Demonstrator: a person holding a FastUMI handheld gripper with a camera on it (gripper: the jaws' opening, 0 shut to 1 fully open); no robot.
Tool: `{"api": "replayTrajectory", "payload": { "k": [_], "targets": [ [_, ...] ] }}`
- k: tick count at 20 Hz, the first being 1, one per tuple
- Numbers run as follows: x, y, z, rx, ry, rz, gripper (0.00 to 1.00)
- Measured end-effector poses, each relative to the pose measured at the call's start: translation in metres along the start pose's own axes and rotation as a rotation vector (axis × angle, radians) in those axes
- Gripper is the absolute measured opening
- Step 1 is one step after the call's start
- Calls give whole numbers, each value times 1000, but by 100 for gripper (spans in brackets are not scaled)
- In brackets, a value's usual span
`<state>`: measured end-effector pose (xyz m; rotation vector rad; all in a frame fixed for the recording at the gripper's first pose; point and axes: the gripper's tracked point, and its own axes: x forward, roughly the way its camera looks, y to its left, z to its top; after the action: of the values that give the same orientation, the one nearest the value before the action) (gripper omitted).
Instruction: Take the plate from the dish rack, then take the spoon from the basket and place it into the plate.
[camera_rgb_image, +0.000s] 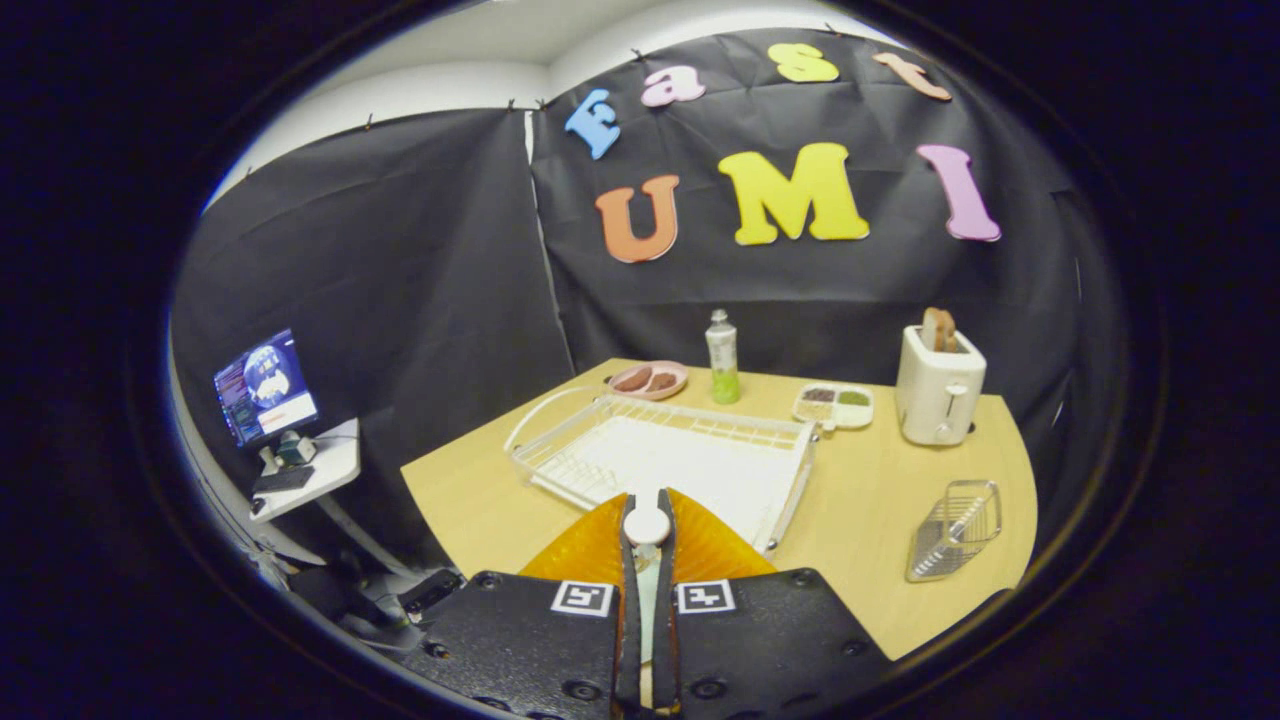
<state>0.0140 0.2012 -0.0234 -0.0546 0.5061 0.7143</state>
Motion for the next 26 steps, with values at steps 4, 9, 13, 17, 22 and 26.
{"api": "replayTrajectory", "payload": {
  "k": [4,9,13,17,22,26],
  "targets": [
    [31,22,-31,-21,103,26,10],
    [47,36,-38,-16,139,43,10],
    [56,40,-50,13,179,58,11],
    [59,40,-53,41,189,70,16],
    [59,23,-53,45,171,7,39],
    [53,10,-42,43,109,-55,82]
  ]
}}
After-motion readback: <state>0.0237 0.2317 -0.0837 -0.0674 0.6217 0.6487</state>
